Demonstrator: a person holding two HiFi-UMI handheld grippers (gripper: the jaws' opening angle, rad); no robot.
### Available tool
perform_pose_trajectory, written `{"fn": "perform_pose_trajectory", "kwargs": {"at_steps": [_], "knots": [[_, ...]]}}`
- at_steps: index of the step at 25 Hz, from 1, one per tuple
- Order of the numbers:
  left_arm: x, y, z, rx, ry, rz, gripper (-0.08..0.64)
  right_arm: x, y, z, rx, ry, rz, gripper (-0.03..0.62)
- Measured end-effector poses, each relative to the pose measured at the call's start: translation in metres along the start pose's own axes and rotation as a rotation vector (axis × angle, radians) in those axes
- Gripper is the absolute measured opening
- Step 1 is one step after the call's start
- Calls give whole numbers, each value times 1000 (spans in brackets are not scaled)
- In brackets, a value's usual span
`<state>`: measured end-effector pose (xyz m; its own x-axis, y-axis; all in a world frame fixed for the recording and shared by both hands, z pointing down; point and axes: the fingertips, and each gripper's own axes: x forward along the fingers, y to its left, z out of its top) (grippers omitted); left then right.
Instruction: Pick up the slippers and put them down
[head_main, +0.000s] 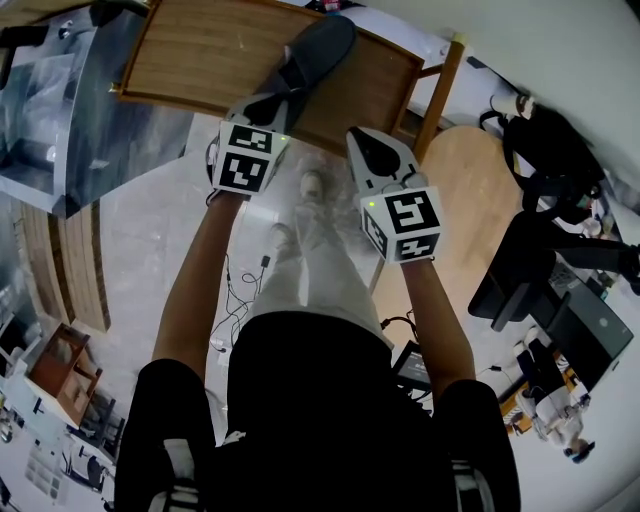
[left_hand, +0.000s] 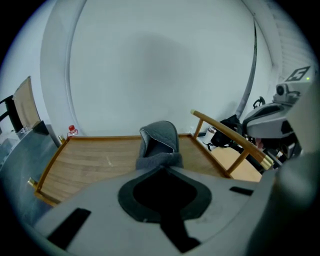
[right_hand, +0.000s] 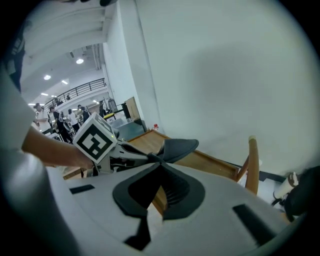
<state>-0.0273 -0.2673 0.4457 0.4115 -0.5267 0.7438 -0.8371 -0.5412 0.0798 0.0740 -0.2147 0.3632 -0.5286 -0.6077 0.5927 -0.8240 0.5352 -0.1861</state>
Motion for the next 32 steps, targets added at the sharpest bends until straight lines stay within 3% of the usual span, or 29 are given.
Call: {"fn": "perform_pose_trajectory", "kwargs": {"at_steps": [15, 32], "knots": [[-109, -23, 1, -6, -106, 50, 15, -59, 50, 19, -60, -76, -7, 0], [-247, -50, -42, -64, -208, 119, 15, -125, 122, 36, -146, -171, -18, 0]]}}
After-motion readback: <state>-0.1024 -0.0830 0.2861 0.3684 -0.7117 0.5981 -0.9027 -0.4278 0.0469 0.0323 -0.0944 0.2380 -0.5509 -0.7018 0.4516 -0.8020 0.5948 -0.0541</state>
